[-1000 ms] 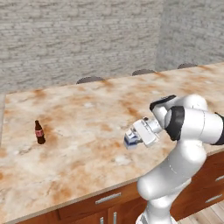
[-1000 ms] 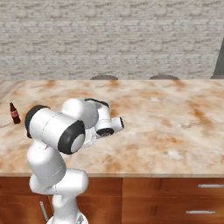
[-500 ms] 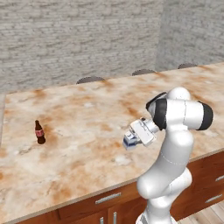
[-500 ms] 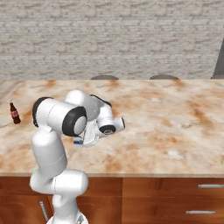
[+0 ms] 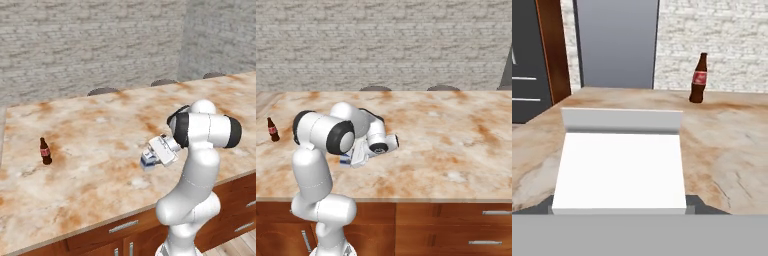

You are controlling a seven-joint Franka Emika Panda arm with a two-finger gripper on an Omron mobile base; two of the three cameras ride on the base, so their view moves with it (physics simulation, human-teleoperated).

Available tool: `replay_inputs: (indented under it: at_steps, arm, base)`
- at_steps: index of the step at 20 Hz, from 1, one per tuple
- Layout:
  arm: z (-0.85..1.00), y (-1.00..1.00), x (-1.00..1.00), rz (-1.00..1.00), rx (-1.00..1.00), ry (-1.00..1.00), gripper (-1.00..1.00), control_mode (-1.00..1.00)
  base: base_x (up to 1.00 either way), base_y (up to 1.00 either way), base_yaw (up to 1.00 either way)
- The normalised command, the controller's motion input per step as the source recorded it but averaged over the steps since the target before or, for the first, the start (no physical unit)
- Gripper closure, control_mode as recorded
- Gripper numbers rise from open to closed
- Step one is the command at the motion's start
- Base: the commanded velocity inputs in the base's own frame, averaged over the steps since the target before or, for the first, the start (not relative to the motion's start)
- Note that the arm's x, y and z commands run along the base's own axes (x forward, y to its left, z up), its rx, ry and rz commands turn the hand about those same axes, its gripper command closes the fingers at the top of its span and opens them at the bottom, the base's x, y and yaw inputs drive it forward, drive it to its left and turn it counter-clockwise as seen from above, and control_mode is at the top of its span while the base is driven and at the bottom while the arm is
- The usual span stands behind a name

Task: Move the drinks to the dining counter.

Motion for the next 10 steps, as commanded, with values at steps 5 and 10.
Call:
replay_inputs:
  at_steps: [5, 10]
  arm:
    - [-0.29, 0.46, 0.0, -0.04, 0.0, 0.0, 1.0, -1.0]
    - [-0.23, 0.36, 0.0, -0.06, -0.07, 0.0, 1.0, -1.0]
  base:
    - [0.0, 0.0, 0.0]
    - [0.0, 0.0, 0.0]
